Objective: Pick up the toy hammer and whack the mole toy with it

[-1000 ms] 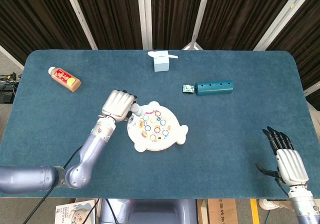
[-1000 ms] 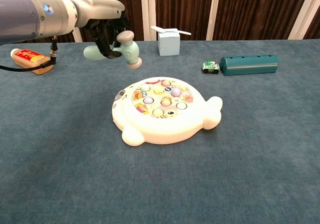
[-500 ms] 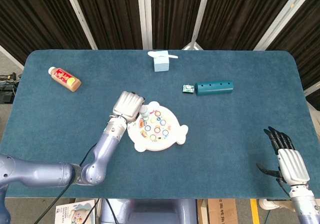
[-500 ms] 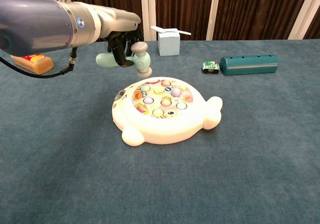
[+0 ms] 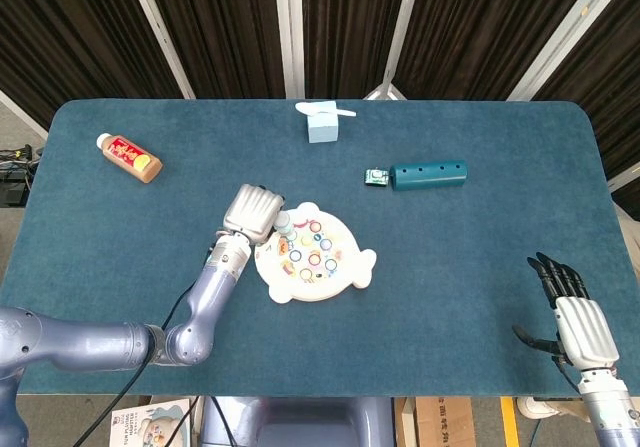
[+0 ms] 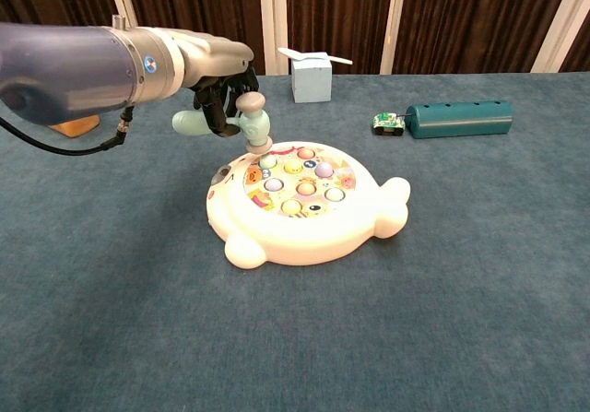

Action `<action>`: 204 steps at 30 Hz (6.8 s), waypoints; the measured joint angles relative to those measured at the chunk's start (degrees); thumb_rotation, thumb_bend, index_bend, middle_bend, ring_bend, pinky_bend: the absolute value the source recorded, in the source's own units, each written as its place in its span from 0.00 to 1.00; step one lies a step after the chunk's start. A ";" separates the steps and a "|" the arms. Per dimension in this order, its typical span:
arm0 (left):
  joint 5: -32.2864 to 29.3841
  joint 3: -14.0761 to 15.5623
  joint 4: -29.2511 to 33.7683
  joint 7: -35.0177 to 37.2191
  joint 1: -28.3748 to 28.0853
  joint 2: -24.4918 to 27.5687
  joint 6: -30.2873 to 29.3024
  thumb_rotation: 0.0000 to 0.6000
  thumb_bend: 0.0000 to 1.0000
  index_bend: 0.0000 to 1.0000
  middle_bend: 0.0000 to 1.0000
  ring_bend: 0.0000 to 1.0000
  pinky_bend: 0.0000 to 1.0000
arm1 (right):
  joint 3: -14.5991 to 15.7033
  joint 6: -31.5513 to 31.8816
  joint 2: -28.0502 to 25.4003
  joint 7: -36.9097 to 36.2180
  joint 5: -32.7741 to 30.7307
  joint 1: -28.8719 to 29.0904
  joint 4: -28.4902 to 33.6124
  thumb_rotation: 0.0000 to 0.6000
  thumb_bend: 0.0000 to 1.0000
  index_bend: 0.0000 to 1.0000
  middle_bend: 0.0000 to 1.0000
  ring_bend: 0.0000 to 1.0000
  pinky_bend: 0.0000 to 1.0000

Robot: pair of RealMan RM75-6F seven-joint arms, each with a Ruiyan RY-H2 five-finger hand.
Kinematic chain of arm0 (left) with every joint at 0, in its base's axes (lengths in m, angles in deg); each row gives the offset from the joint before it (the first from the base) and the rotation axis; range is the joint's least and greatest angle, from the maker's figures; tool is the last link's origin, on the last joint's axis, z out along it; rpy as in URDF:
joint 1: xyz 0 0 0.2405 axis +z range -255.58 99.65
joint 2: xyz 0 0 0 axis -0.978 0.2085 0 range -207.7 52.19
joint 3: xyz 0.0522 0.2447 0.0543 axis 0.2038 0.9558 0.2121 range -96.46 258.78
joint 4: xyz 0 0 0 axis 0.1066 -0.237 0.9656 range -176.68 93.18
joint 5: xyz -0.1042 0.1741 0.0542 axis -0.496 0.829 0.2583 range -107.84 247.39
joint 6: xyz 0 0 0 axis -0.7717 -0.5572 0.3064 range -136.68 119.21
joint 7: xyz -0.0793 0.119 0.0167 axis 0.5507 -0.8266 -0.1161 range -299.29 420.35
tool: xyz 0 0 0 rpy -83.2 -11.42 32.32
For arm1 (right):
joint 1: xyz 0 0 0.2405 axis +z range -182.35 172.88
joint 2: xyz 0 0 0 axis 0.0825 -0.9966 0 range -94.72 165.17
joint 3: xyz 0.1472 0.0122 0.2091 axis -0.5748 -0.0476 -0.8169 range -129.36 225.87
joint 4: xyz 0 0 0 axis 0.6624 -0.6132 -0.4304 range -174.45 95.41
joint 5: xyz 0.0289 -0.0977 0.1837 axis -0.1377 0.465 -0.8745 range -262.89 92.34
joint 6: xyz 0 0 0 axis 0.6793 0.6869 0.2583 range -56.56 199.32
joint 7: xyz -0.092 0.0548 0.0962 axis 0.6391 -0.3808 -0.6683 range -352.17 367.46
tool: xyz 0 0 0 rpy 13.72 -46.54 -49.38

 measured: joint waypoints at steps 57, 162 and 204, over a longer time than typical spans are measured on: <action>-0.38 -0.15 -1.90 0.42 -4.02 -4.07 -0.79 1.00 0.62 0.68 0.53 0.38 0.47 | 0.03 0.32 -0.36 -1.02 0.37 -0.20 0.13 1.00 0.21 0.00 0.00 0.00 0.00; 20.66 13.27 0.71 19.81 22.64 5.41 -2.67 1.00 0.47 0.54 0.48 0.35 0.45 | 0.27 1.06 0.55 1.89 1.54 -0.15 -0.42 1.00 0.21 0.00 0.00 0.00 0.00; 20.06 10.54 1.47 16.93 24.05 6.42 -2.03 1.00 0.40 0.46 0.43 0.31 0.41 | 0.43 1.28 0.52 2.12 1.81 -0.19 -0.29 1.00 0.21 0.00 0.00 0.00 0.00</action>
